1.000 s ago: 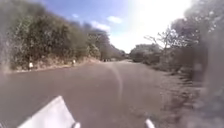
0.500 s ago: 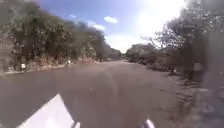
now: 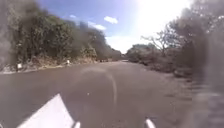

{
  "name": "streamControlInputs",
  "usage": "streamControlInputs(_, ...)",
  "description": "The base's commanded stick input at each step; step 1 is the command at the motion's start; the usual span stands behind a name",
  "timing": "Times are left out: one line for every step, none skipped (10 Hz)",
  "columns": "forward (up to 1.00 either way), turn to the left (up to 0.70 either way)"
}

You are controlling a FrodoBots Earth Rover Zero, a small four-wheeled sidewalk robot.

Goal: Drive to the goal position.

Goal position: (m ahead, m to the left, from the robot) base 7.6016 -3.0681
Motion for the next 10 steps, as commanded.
streamControlInputs(0.50, 0.00)
streamControlInputs(0.50, 0.00)
streamControlInputs(0.50, 0.00)
streamControlInputs(0.50, 0.00)
streamControlInputs(0.50, 0.00)
streamControlInputs(0.50, 0.00)
streamControlInputs(0.50, -0.18)
streamControlInputs(0.50, -0.50)
streamControlInputs(0.50, -0.50)
streamControlInputs(0.50, -0.50)
